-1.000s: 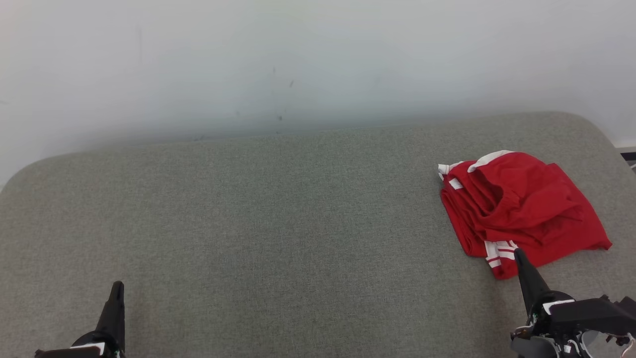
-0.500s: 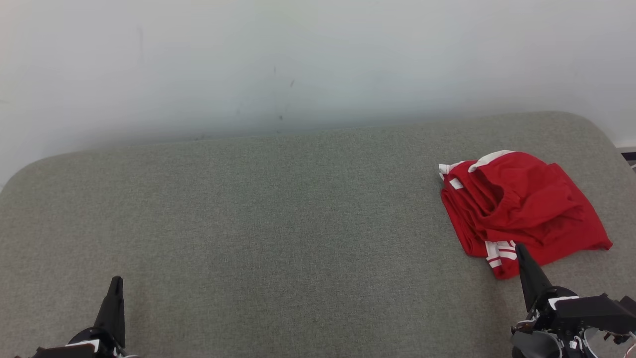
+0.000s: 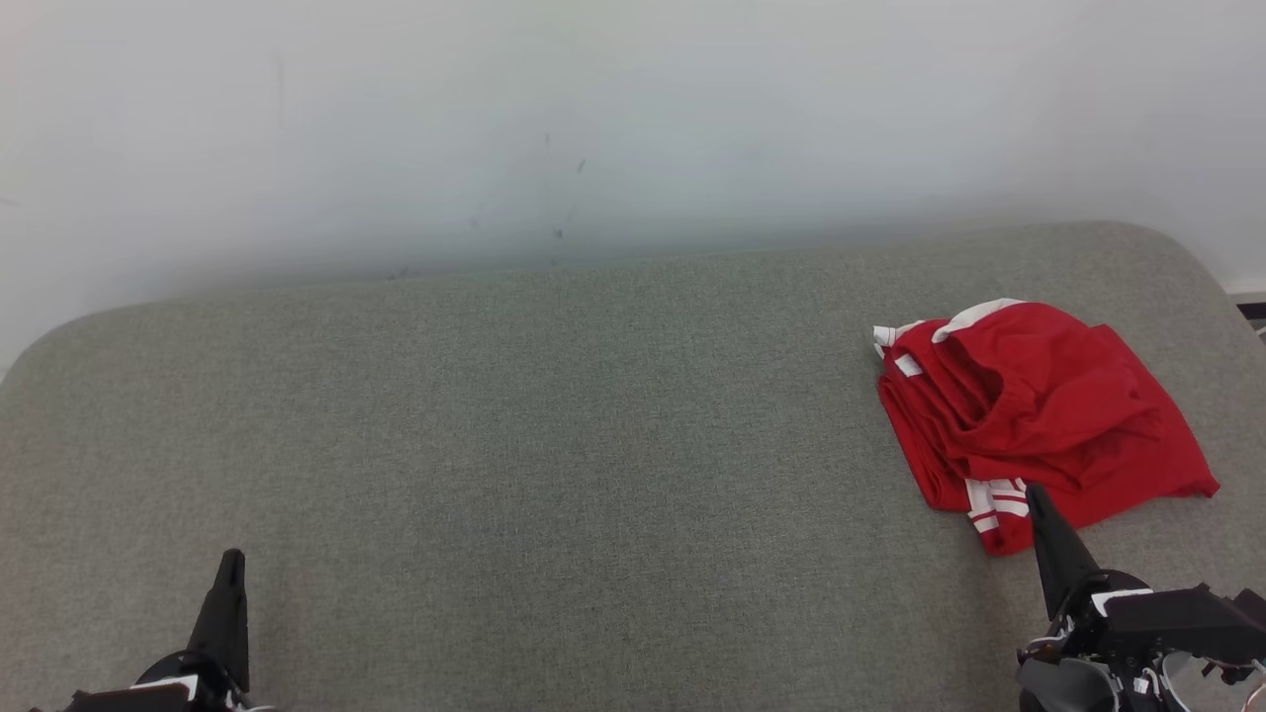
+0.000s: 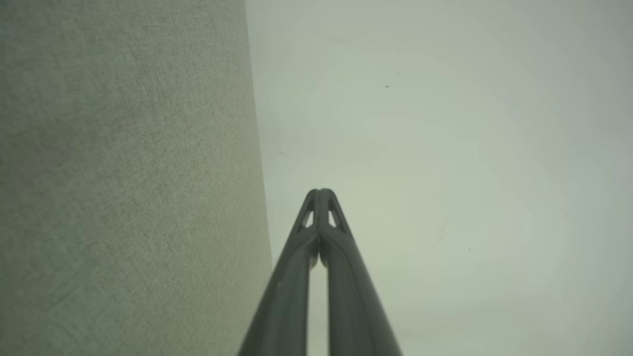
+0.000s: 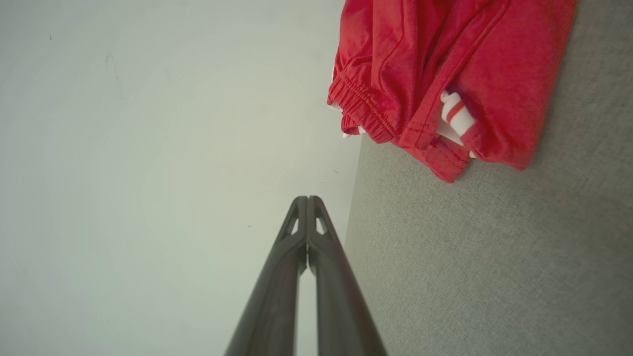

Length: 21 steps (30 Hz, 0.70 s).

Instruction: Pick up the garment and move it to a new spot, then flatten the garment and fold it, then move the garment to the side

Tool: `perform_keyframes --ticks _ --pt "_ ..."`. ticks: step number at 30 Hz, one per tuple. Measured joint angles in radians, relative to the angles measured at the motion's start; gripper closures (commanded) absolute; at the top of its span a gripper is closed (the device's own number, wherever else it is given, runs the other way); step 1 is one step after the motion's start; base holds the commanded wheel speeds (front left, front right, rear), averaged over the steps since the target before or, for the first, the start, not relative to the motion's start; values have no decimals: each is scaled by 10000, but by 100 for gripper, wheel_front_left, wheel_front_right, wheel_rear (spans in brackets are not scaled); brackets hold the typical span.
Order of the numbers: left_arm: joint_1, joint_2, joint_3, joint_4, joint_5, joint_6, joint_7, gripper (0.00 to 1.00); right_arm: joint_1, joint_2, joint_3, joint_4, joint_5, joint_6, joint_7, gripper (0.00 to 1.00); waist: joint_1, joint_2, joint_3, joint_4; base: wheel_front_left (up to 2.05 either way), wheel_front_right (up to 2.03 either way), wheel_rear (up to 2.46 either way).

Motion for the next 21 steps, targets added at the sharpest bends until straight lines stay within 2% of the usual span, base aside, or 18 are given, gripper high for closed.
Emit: perform_keyframes --ticks 21 --pt "0 -2 0 -2 -2 0 0 100 0 0 0 0 0 0 0 100 0 0 0 0 0 0 0"
